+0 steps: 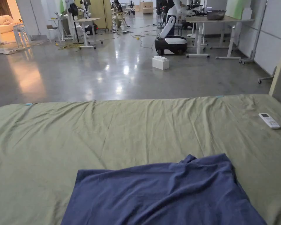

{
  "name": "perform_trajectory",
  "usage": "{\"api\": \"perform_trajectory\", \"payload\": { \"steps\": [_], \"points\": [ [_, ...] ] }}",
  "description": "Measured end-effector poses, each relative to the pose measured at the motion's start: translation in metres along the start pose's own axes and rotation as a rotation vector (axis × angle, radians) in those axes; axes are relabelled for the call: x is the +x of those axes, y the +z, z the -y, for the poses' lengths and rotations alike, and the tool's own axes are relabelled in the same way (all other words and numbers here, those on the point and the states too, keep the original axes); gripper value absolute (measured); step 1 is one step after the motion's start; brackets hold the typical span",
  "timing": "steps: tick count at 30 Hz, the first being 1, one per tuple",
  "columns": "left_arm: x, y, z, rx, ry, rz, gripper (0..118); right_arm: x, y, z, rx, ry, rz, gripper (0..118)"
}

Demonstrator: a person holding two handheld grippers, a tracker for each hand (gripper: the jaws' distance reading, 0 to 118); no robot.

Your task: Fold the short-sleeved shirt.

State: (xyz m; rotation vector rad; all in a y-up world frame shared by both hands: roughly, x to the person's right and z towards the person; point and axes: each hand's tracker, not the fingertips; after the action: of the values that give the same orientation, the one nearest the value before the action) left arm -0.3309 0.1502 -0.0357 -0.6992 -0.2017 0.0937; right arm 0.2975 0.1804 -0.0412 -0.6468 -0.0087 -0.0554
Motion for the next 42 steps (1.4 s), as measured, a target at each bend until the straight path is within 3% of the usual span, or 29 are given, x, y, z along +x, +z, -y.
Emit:
{"api": "perform_trajectory", "payload": {
  "steps": [3,4,5,6,7,8,9,14,19,25,30,32,34,37,39,41,42],
  "points": [
    [-0.007,-0.006,0.01,-0.035,0.004,-0.008,10,0.004,-0.013,-0.001,-0.076,-0.013,0.005,1],
    [-0.011,-0.007,0.012,-0.049,0.028,-0.008,17,0.006,-0.016,-0.003,-0.072,-0.03,0.004,1],
    [-0.015,-0.008,0.014,-0.058,0.062,-0.017,33,0.008,-0.019,-0.004,-0.083,-0.047,0.004,3],
    [-0.018,-0.008,0.016,-0.067,0.083,-0.028,57,0.012,-0.024,-0.006,-0.123,-0.058,0.003,19],
    [-0.02,-0.008,0.019,-0.073,0.093,-0.045,76,0.015,-0.03,-0.008,-0.164,-0.077,0.01,46],
    [-0.022,-0.007,0.021,-0.078,0.095,-0.072,87,0.019,-0.034,-0.008,-0.188,-0.088,0.027,72],
    [-0.025,-0.004,0.022,-0.081,0.089,-0.1,90,0.024,-0.036,-0.007,-0.174,-0.097,0.041,87],
    [-0.016,0.023,0.007,0.007,0.037,-0.225,90,0.042,-0.023,-0.012,-0.077,-0.143,0.166,84],
    [0.035,0.054,-0.04,0.2,-0.071,-0.261,90,0.014,0.017,-0.036,0.106,-0.133,0.11,84],
    [0.12,0.088,-0.095,0.455,-0.153,-0.282,90,-0.041,0.069,-0.072,0.344,0.006,0.023,84],
    [0.158,0.099,-0.112,0.538,-0.16,-0.238,89,-0.071,0.094,-0.092,0.472,0.137,-0.021,84],
    [0.165,0.103,-0.113,0.543,-0.166,-0.221,85,-0.075,0.098,-0.092,0.479,0.147,-0.032,82],
    [0.169,0.109,-0.112,0.557,-0.153,-0.226,73,-0.073,0.096,-0.091,0.483,0.176,-0.038,67],
    [0.17,0.118,-0.113,0.56,-0.133,-0.262,41,-0.074,0.097,-0.087,0.479,0.19,-0.058,24],
    [0.16,0.113,-0.11,0.557,-0.138,-0.262,12,-0.074,0.097,-0.084,0.469,0.18,-0.075,16],
    [0.148,0.114,-0.109,0.549,-0.133,-0.254,9,-0.075,0.098,-0.082,0.467,0.164,-0.08,1],
    [0.16,0.119,-0.111,0.542,-0.127,-0.254,5,-0.076,0.098,-0.079,0.465,0.145,-0.076,0]
  ]
}}
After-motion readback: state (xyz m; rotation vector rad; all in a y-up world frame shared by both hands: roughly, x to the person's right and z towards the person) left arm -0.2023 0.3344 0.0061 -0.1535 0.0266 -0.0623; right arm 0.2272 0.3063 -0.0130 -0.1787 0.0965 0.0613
